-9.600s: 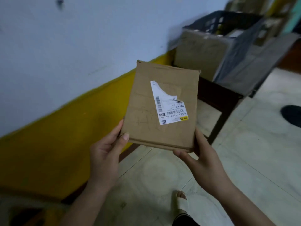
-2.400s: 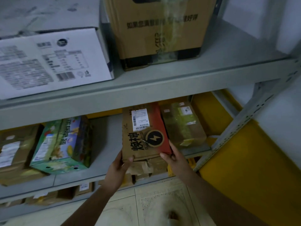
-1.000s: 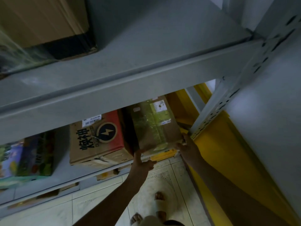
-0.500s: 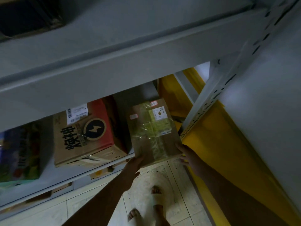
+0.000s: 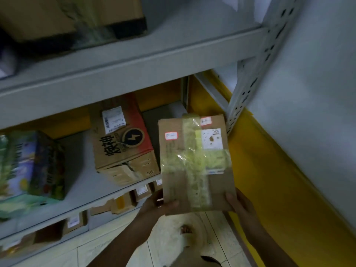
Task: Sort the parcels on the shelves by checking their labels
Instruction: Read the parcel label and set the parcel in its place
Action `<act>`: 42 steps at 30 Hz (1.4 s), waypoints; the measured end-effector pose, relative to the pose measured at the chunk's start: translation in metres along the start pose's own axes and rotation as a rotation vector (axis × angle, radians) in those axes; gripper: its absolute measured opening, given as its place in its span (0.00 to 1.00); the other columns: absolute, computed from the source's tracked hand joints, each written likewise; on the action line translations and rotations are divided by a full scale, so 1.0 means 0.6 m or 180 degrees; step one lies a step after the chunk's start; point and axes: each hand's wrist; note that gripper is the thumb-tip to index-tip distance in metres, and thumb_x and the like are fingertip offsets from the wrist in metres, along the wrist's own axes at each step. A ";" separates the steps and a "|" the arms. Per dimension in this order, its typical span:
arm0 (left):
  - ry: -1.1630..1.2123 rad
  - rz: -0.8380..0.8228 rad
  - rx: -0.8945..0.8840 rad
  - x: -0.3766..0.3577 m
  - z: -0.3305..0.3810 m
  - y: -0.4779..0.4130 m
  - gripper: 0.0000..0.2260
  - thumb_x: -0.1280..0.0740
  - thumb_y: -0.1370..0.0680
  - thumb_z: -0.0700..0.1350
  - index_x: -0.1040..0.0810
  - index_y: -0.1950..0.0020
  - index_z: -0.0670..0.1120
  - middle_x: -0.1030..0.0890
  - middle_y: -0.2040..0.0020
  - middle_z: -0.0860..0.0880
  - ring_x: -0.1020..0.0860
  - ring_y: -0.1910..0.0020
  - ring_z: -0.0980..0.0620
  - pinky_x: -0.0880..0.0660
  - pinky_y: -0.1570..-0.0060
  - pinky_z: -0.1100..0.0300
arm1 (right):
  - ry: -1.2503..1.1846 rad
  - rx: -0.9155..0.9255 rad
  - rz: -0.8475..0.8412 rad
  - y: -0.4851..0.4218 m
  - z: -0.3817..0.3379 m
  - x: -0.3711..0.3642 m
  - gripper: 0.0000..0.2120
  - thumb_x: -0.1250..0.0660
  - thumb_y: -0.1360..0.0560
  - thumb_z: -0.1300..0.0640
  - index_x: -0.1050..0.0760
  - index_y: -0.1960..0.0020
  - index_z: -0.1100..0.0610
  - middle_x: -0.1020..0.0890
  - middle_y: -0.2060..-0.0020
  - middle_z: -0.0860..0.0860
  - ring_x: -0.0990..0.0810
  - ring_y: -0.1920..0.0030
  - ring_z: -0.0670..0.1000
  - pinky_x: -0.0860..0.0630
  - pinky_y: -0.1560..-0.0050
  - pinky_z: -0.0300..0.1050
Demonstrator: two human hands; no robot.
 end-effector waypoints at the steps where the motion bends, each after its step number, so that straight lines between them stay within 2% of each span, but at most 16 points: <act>1: -0.0027 -0.0013 -0.0101 0.003 0.004 0.027 0.36 0.19 0.40 0.56 0.23 0.33 0.53 0.14 0.42 0.52 0.16 0.43 0.53 0.21 0.47 0.60 | 0.0015 0.0125 -0.0010 0.026 -0.011 -0.005 0.47 0.28 0.46 0.21 0.22 0.35 0.48 0.14 0.45 0.46 0.16 0.45 0.47 0.18 0.49 0.47; 3: -0.0109 0.0022 -0.0306 0.014 0.004 0.078 0.37 0.18 0.43 0.57 0.23 0.35 0.54 0.14 0.42 0.54 0.16 0.44 0.56 0.21 0.51 0.64 | -0.0057 0.0262 -0.0001 0.077 -0.027 -0.022 0.42 0.25 0.45 0.25 0.23 0.37 0.48 0.14 0.49 0.41 0.16 0.49 0.41 0.19 0.54 0.38; 6: -0.0245 0.0145 -0.0575 0.044 -0.010 0.150 0.42 0.17 0.45 0.60 0.23 0.32 0.53 0.15 0.40 0.53 0.17 0.41 0.53 0.20 0.46 0.58 | -0.0328 0.0422 -0.0060 0.144 -0.024 -0.056 0.27 0.24 0.36 0.36 0.23 0.41 0.45 0.13 0.52 0.41 0.16 0.53 0.35 0.21 0.58 0.30; 9: -0.0281 0.0175 -0.0769 0.075 -0.029 0.211 0.39 0.19 0.41 0.57 0.25 0.31 0.53 0.16 0.39 0.52 0.17 0.41 0.53 0.19 0.47 0.57 | -0.0476 0.0486 -0.0046 0.189 0.001 -0.089 0.39 0.21 0.41 0.31 0.22 0.35 0.47 0.15 0.42 0.51 0.17 0.40 0.52 0.19 0.43 0.53; 11: -0.0308 0.0228 -0.0824 0.091 -0.043 0.239 0.40 0.19 0.40 0.56 0.26 0.29 0.53 0.17 0.37 0.51 0.17 0.41 0.52 0.20 0.45 0.56 | -0.0496 0.0548 -0.0057 0.216 0.012 -0.105 0.46 0.22 0.43 0.29 0.24 0.32 0.53 0.16 0.40 0.54 0.18 0.38 0.58 0.22 0.38 0.62; 15: -0.0332 0.0300 -0.0861 0.104 -0.061 0.275 0.40 0.20 0.40 0.55 0.26 0.29 0.52 0.17 0.37 0.52 0.18 0.39 0.53 0.20 0.45 0.57 | -0.0378 0.0676 -0.0004 0.241 0.032 -0.120 0.48 0.23 0.43 0.28 0.24 0.32 0.55 0.15 0.42 0.53 0.16 0.41 0.55 0.18 0.45 0.52; 19: -0.0363 0.0318 -0.0870 0.106 -0.064 0.283 0.40 0.20 0.41 0.57 0.25 0.30 0.53 0.16 0.38 0.52 0.18 0.40 0.53 0.20 0.45 0.57 | -0.0292 0.0750 -0.0146 0.250 0.038 -0.120 0.32 0.27 0.32 0.43 0.25 0.32 0.54 0.14 0.43 0.45 0.16 0.43 0.49 0.19 0.52 0.37; 23: -0.0474 0.0267 -0.0896 0.091 -0.055 0.262 0.40 0.20 0.42 0.58 0.24 0.31 0.53 0.15 0.41 0.52 0.17 0.41 0.53 0.20 0.42 0.54 | -0.0335 0.0708 -0.0076 0.248 0.038 -0.106 0.38 0.30 0.36 0.39 0.26 0.31 0.54 0.15 0.43 0.42 0.16 0.44 0.43 0.20 0.53 0.34; 26: -0.0587 0.0167 -0.0881 0.067 -0.035 0.231 0.41 0.19 0.42 0.56 0.25 0.30 0.52 0.15 0.40 0.50 0.16 0.42 0.52 0.19 0.45 0.55 | -0.0470 0.0784 0.0014 0.242 0.023 -0.077 0.34 0.29 0.38 0.39 0.25 0.35 0.51 0.14 0.46 0.39 0.16 0.45 0.41 0.21 0.54 0.33; 28: -0.0672 0.0014 -0.0900 0.042 -0.017 0.206 0.41 0.19 0.41 0.55 0.25 0.29 0.52 0.16 0.38 0.49 0.17 0.40 0.49 0.20 0.41 0.50 | -0.0550 0.0758 0.0106 0.238 0.013 -0.049 0.38 0.24 0.42 0.36 0.25 0.36 0.49 0.14 0.46 0.40 0.16 0.45 0.41 0.20 0.53 0.34; 30: -0.0718 -0.0116 -0.0947 0.017 0.001 0.180 0.40 0.18 0.42 0.54 0.24 0.30 0.53 0.16 0.38 0.51 0.18 0.39 0.48 0.19 0.43 0.51 | -0.0579 0.0682 0.0303 0.235 0.006 -0.021 0.46 0.22 0.45 0.28 0.24 0.34 0.49 0.15 0.43 0.45 0.16 0.42 0.46 0.18 0.47 0.44; 33: -0.0860 -0.0326 -0.1065 -0.020 0.028 0.141 0.40 0.17 0.42 0.53 0.23 0.31 0.51 0.16 0.38 0.49 0.18 0.38 0.47 0.18 0.45 0.52 | -0.0662 0.0614 0.0532 0.241 -0.005 0.013 0.47 0.22 0.45 0.27 0.25 0.32 0.47 0.16 0.40 0.47 0.17 0.39 0.51 0.20 0.40 0.56; 35: -0.0906 -0.0455 -0.1046 -0.035 0.040 0.116 0.41 0.15 0.43 0.56 0.21 0.32 0.47 0.16 0.39 0.45 0.18 0.38 0.43 0.19 0.44 0.47 | -0.0581 0.0645 0.0684 0.247 -0.011 0.023 0.47 0.24 0.44 0.27 0.25 0.31 0.48 0.16 0.40 0.47 0.17 0.40 0.50 0.20 0.41 0.55; 37: -0.0902 -0.0569 -0.1115 -0.043 0.047 0.098 0.41 0.15 0.47 0.57 0.19 0.37 0.45 0.14 0.44 0.43 0.16 0.47 0.45 0.18 0.57 0.57 | -0.0624 0.0575 0.0834 0.255 -0.013 0.024 0.46 0.23 0.43 0.27 0.25 0.30 0.47 0.16 0.40 0.49 0.17 0.40 0.51 0.19 0.41 0.58; 39: -0.0881 -0.0856 -0.1146 -0.050 0.053 0.082 0.38 0.17 0.47 0.53 0.18 0.38 0.46 0.14 0.45 0.43 0.15 0.47 0.45 0.19 0.58 0.60 | -0.0693 0.0516 0.1010 0.267 -0.009 0.018 0.43 0.22 0.42 0.29 0.24 0.31 0.46 0.16 0.41 0.50 0.17 0.40 0.54 0.20 0.41 0.62; 42: -0.0844 -0.1273 -0.1076 -0.049 0.060 0.060 0.35 0.18 0.47 0.50 0.18 0.40 0.50 0.13 0.46 0.46 0.15 0.46 0.49 0.18 0.57 0.60 | -0.0651 0.0526 0.1479 0.290 0.008 -0.009 0.45 0.23 0.43 0.27 0.23 0.33 0.48 0.14 0.43 0.50 0.16 0.42 0.52 0.17 0.46 0.52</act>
Point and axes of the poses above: each hand's wrist, its own y-axis away from the middle knuckle, its own x-axis out of the back of the hand, z = x × y
